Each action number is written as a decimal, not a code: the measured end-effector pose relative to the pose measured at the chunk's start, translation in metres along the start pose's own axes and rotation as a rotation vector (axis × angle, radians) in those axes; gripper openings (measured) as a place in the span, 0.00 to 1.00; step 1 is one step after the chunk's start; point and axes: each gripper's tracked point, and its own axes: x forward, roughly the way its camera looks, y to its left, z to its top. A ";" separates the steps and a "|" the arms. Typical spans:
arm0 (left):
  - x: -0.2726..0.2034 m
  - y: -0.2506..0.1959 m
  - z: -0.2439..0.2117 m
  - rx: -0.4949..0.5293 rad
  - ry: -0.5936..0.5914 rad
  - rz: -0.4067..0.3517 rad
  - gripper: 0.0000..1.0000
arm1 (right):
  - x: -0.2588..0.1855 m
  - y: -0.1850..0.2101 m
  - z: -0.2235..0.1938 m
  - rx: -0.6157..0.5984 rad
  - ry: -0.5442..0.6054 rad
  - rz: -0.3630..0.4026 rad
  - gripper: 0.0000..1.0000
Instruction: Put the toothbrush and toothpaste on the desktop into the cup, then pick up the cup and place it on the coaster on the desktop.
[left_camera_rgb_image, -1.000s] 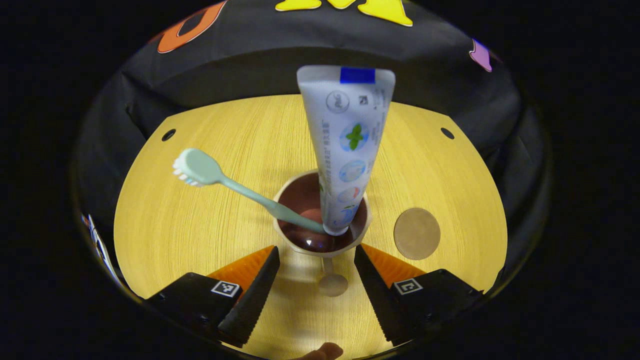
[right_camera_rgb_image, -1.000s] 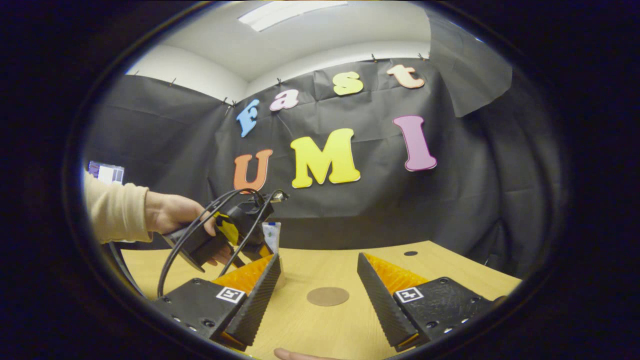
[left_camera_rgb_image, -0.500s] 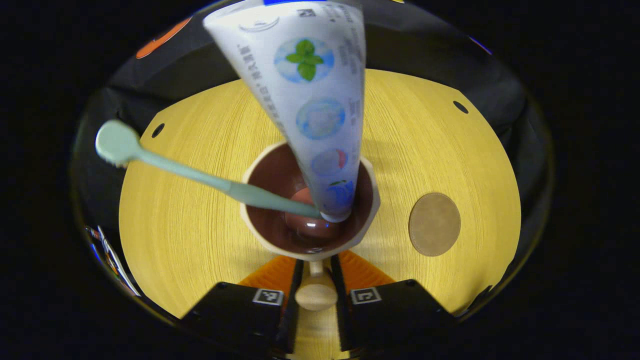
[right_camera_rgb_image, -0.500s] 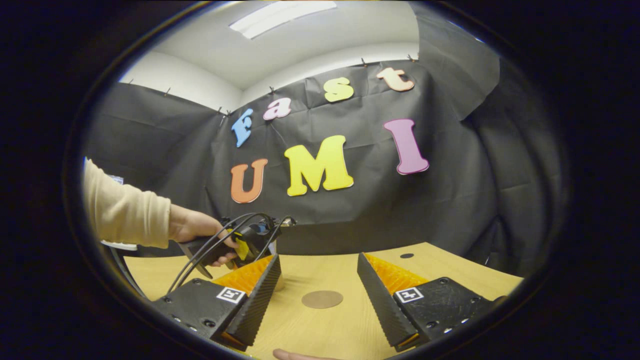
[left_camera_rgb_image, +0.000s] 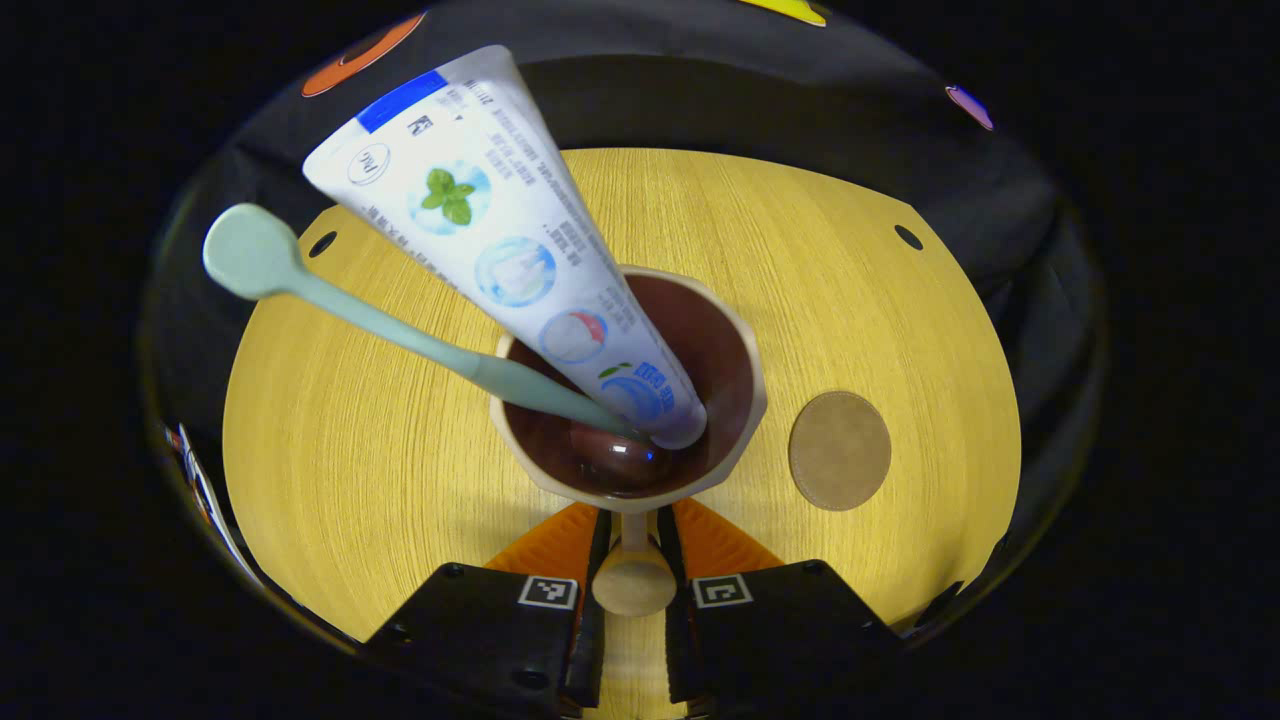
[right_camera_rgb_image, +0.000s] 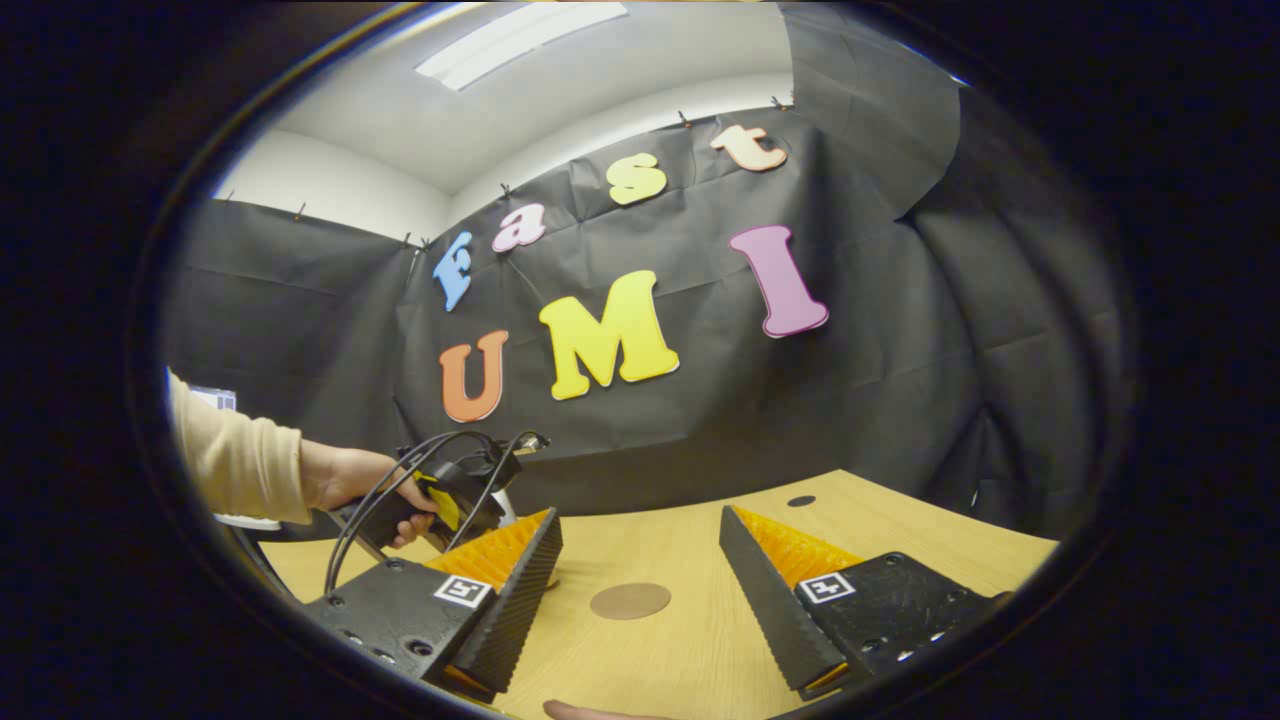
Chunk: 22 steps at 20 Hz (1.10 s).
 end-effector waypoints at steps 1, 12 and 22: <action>-0.008 -0.010 0.013 0.012 -0.008 -0.006 0.28 | 0.000 0.000 0.000 -0.003 0.001 0.000 0.98; -0.066 -0.108 -0.021 0.248 -0.001 -0.113 0.28 | 0.005 -0.023 -0.008 0.062 0.047 -0.034 0.95; -0.088 -0.095 -0.001 0.233 -0.064 -0.062 0.39 | 0.002 -0.039 0.000 0.106 0.028 -0.061 0.95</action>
